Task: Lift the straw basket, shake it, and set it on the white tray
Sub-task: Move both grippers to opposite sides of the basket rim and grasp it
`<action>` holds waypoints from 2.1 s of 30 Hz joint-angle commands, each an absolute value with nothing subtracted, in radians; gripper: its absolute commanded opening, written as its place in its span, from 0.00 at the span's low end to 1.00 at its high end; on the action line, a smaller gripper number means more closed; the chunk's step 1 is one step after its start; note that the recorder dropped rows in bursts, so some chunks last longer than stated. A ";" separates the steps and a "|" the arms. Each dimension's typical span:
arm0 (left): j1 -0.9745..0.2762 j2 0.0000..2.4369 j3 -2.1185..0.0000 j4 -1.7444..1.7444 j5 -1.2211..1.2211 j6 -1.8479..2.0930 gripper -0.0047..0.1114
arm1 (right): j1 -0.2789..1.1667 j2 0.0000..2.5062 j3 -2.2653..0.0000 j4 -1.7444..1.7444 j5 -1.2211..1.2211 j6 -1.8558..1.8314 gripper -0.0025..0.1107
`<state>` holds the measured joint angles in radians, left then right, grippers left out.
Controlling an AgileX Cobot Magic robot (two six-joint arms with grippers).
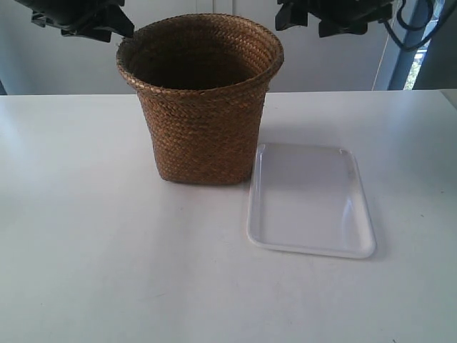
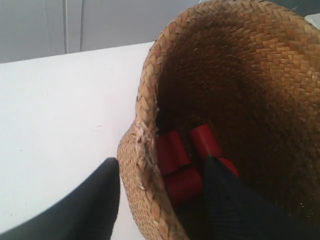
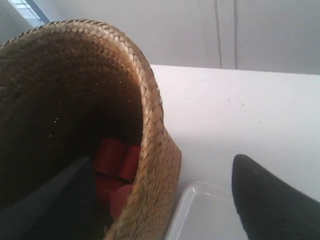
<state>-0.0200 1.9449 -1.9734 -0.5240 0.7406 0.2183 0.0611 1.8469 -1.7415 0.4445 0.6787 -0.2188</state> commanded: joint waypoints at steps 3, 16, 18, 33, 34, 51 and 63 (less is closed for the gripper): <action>-0.024 1.970 -1.981 -0.504 0.730 0.215 0.55 | 0.063 1.875 -1.746 0.448 0.613 -0.226 0.65; -0.024 1.984 -1.981 -0.507 0.725 0.215 0.55 | 0.063 1.935 -1.746 0.559 0.622 -0.223 0.66; -0.024 1.988 -1.981 -0.507 0.738 0.215 0.55 | 0.074 1.942 -1.746 0.564 0.634 -0.223 0.66; -0.045 2.003 -1.981 -0.493 0.750 0.215 0.55 | 0.092 2.045 -1.925 0.466 0.786 -0.020 0.66; -0.045 2.003 -1.981 -0.493 0.747 0.215 0.55 | 0.092 2.062 -1.951 0.447 0.821 0.000 0.66; -0.045 2.005 -1.981 -0.493 0.780 0.215 0.55 | 0.092 2.131 -2.062 0.367 0.982 0.059 0.62; -0.045 2.013 -1.981 -0.493 0.770 0.207 0.18 | 0.092 2.138 -2.062 0.367 0.981 0.056 0.25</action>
<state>-0.0461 2.0127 -1.9734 -0.4909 0.7681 0.2075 0.0923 2.1407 -2.0597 0.3836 0.9820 0.0607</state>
